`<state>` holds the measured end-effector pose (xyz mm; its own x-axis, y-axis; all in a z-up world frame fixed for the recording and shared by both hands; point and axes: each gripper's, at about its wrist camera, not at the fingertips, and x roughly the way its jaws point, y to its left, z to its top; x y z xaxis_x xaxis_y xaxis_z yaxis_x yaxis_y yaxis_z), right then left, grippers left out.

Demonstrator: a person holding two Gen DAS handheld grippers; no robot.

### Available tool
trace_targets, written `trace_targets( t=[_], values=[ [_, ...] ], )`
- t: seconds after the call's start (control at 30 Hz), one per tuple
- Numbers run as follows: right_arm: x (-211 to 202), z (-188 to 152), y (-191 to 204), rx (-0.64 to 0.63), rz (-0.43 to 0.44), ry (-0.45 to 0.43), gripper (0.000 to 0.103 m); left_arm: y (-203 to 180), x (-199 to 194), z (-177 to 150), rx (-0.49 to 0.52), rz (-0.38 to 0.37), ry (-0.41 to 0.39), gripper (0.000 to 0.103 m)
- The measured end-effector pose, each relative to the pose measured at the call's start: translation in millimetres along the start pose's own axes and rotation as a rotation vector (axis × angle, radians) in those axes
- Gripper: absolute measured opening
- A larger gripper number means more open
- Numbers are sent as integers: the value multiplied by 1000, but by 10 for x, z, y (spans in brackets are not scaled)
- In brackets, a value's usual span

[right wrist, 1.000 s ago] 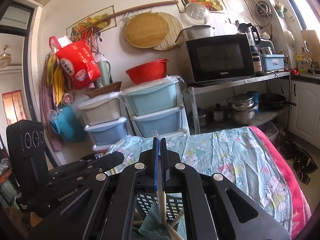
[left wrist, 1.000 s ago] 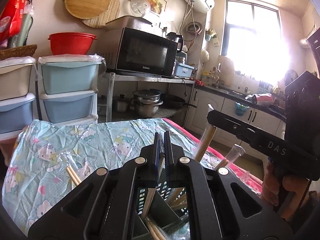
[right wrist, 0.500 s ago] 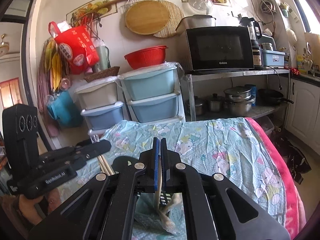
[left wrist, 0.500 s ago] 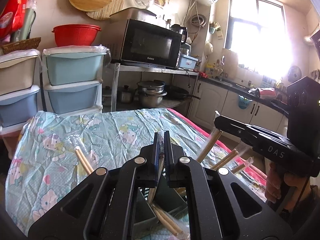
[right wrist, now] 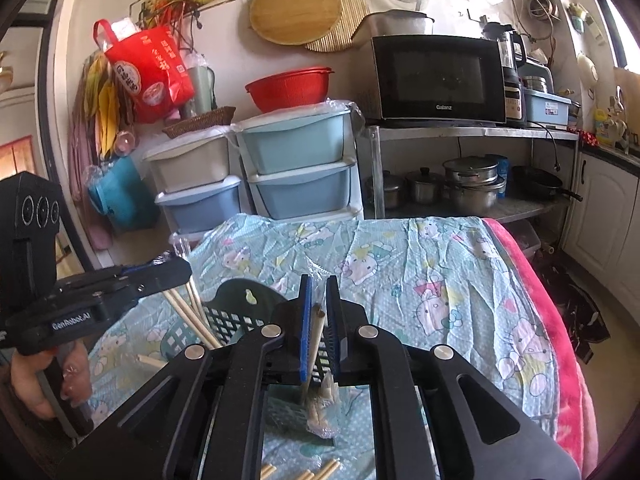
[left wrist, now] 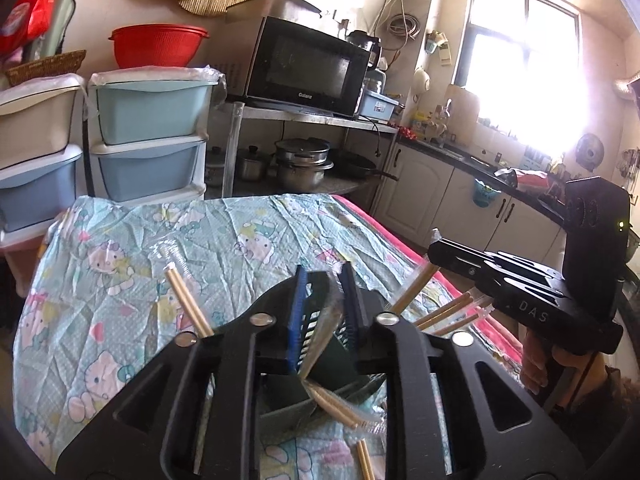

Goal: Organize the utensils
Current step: 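Open both grippers and withdraw them from the green holder toward the pile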

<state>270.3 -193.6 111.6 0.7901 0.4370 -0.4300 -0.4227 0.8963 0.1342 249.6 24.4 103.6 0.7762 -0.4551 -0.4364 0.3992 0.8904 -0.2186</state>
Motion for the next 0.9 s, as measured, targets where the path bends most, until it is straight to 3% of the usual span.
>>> trace_targets(
  t=[0.47, 0.9],
  values=[
    [-98, 13, 42, -21, -13, 27, 15, 52, -185, -39, -6, 23, 20, 42],
    [-385, 59, 159, -50, -1, -7, 28, 9, -379, -55, -17, 30, 19, 66]
  ],
)
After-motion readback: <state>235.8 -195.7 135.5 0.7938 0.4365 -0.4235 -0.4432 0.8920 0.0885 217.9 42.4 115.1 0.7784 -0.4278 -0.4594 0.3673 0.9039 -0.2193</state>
